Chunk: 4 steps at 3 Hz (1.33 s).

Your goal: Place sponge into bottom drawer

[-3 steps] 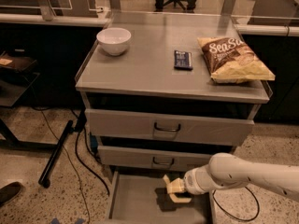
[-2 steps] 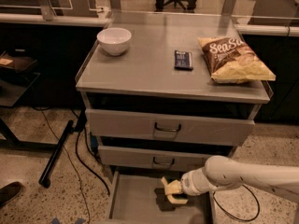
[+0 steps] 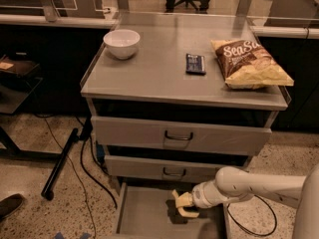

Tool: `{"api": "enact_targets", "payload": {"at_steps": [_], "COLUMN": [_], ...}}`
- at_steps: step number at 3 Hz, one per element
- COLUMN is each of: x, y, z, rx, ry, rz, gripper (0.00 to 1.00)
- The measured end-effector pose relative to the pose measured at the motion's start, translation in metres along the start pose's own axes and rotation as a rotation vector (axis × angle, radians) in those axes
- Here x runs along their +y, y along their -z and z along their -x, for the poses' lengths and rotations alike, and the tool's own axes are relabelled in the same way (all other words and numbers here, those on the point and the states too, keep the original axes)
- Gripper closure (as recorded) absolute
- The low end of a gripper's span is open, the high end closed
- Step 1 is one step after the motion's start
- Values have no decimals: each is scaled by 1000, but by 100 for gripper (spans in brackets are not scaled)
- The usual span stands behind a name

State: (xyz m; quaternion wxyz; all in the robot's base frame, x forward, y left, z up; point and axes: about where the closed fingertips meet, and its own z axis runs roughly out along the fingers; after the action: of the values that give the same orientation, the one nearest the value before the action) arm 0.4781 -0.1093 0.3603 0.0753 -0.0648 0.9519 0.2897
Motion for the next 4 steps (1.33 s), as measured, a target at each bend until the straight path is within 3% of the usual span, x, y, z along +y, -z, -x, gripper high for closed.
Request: {"api": "enact_targets", "payload": {"at_steps": [2,3,4], "x": [-60,-83,-85], "y": [-44,-72,-79], "z": [0,-6,-8], "rx": [-55,-31,-27], "ry": [-175,-228,-234], "rz": [21,35,39], "gripper": [100,100,100]}}
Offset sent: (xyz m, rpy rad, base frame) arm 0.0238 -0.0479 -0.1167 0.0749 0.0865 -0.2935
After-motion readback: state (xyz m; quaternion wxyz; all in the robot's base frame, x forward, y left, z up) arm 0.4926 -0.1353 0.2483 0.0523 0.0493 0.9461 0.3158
